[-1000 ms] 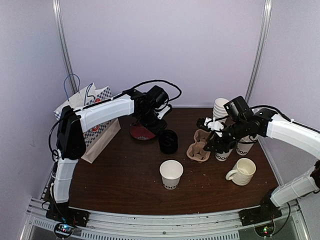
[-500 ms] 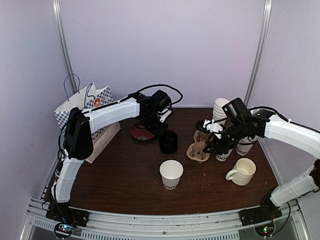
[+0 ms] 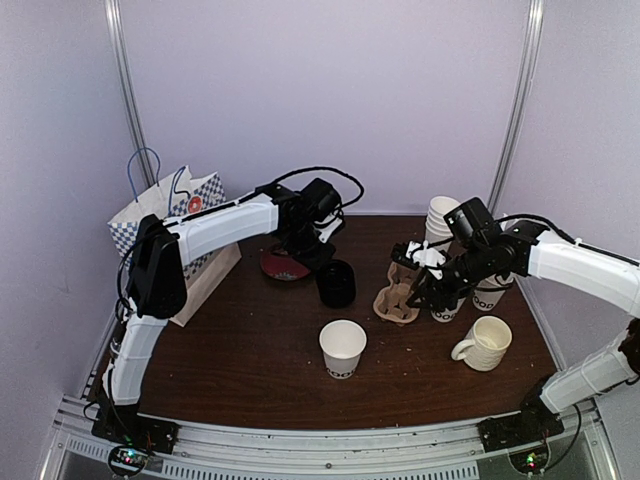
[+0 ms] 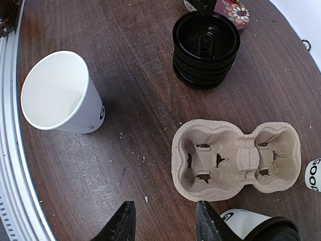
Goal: Pack the takeout coffee
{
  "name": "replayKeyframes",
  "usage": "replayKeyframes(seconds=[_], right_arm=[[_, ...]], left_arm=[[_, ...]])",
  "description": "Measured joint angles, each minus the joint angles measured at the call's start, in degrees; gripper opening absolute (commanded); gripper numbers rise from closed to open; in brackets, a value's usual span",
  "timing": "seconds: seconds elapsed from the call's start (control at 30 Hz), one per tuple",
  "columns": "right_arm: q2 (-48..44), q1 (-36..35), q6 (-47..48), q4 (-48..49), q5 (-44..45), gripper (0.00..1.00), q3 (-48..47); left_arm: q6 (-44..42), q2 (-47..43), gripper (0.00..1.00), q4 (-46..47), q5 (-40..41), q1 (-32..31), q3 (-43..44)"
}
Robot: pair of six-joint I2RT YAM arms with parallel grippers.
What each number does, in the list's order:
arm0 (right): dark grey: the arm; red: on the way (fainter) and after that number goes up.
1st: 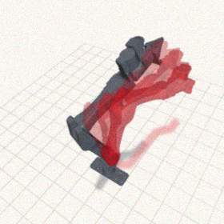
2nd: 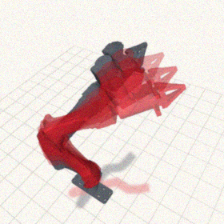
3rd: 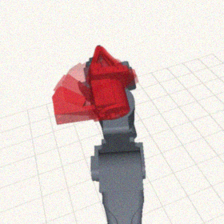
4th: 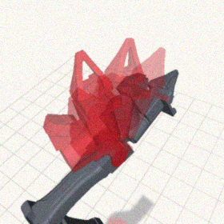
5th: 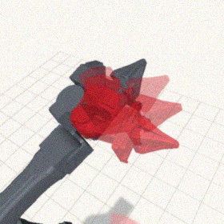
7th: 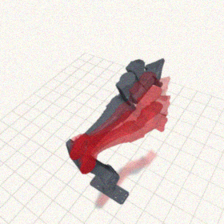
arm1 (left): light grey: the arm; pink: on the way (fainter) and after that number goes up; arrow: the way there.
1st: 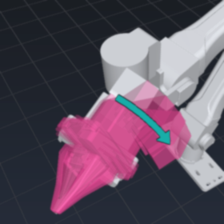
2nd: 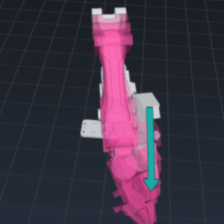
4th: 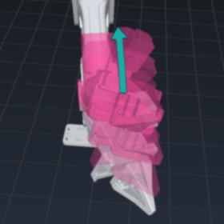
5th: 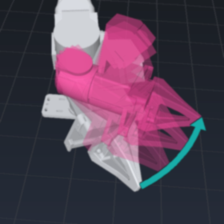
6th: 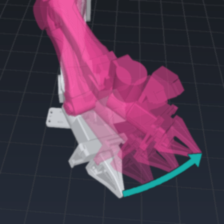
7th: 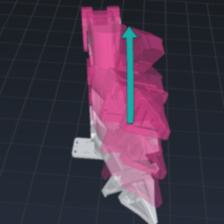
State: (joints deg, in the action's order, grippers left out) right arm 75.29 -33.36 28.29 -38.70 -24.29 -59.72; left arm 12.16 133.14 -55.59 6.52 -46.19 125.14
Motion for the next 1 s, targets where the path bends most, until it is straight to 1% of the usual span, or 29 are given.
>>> replayKeyframes(seconds=[0.07,0.1,0.17,0.37,0.5,0.7,1.0], right_arm=[[0.07,0.00,0.02,0.02,0.02,0.44,0.00],[0.09,0.00,0.02,0.02,0.02,0.44,0.00],[0.09,0.00,0.02,0.02,0.02,0.44,0.00],[0.26,0.00,0.04,0.02,0.02,0.44,0.00],[0.42,0.00,0.07,0.02,0.02,0.44,0.00],[0.57,0.00,0.26,0.02,0.02,0.44,0.02],[0.63,0.00,0.44,0.02,0.04,0.44,0.02]], left_arm=[[0.04,0.00,0.24,-0.02,-0.09,0.00,0.00],[0.15,0.00,0.27,-0.02,-0.11,0.00,0.00],[0.39,0.00,0.28,-0.02,-0.17,0.02,0.00],[1.33,0.07,0.25,-0.02,-0.90,0.33,0.02],[1.97,0.68,0.19,0.00,-2.54,0.94,0.28],[2.75,1.95,0.12,-0.04,-4.04,1.53,0.55],[3.34,1.86,0.09,-0.09,-4.52,1.53,0.94]])
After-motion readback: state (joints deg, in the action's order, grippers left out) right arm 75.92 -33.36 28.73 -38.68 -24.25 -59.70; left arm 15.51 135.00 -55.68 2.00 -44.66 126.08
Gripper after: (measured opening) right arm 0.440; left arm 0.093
